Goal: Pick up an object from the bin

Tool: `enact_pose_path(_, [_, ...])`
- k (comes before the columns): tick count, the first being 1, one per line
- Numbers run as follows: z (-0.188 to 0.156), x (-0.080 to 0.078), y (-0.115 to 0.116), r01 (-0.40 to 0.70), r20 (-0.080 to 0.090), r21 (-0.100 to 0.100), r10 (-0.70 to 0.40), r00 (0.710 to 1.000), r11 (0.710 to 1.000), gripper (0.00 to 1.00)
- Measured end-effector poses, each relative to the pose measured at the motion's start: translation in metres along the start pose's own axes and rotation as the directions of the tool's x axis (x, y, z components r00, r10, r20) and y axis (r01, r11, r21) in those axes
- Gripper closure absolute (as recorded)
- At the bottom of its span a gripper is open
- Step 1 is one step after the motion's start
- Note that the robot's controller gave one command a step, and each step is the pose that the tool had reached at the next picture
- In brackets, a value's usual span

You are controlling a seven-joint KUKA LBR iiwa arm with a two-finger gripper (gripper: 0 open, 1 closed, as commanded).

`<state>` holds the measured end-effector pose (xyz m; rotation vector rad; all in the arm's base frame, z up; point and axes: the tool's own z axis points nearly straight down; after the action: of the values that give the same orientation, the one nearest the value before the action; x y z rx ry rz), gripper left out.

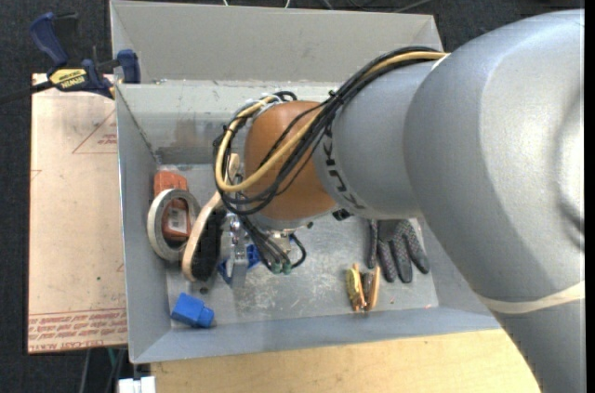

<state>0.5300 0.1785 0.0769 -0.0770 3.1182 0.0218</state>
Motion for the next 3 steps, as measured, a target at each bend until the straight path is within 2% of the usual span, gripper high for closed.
enact_pose_path(3, [0.0, -0.0001, 0.0001, 0.0, 0.0, -0.001, 0.0, 1.0, 1.0, 1.0])
